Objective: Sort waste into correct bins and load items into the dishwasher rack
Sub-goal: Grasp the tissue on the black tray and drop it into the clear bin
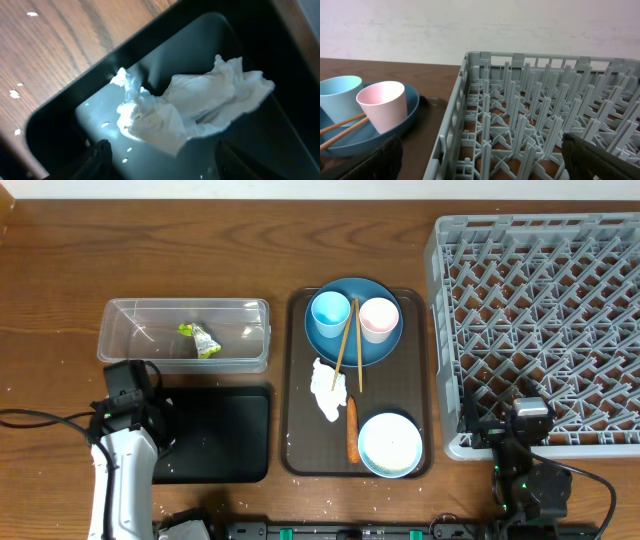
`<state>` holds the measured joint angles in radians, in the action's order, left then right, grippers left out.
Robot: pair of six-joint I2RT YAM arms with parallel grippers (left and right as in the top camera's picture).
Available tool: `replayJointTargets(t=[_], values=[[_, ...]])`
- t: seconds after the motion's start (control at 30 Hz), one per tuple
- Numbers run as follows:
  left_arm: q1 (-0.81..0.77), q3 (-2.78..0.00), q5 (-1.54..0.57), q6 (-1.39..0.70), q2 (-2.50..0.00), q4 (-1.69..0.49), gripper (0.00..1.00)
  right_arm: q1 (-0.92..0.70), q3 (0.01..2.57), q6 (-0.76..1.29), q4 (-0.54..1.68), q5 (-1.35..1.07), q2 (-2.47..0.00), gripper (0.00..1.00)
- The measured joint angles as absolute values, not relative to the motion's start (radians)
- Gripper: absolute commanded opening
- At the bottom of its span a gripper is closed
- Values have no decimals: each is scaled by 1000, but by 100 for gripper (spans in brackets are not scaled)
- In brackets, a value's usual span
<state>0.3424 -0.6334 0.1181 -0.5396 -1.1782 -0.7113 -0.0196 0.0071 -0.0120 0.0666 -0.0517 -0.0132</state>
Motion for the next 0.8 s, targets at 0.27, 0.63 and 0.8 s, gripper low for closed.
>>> replayJointTargets(t=[0.27, 0.63, 0.8], values=[[347, -579, 77, -520, -1250, -628, 57, -20, 7, -12, 67, -52, -13, 99], [347, -580, 57, -512, -1250, -630, 7, -20, 7, -12, 67, -52, -13, 99], [347, -587, 32, -511, -1228, -702, 6, -20, 7, -12, 67, -52, -13, 99]])
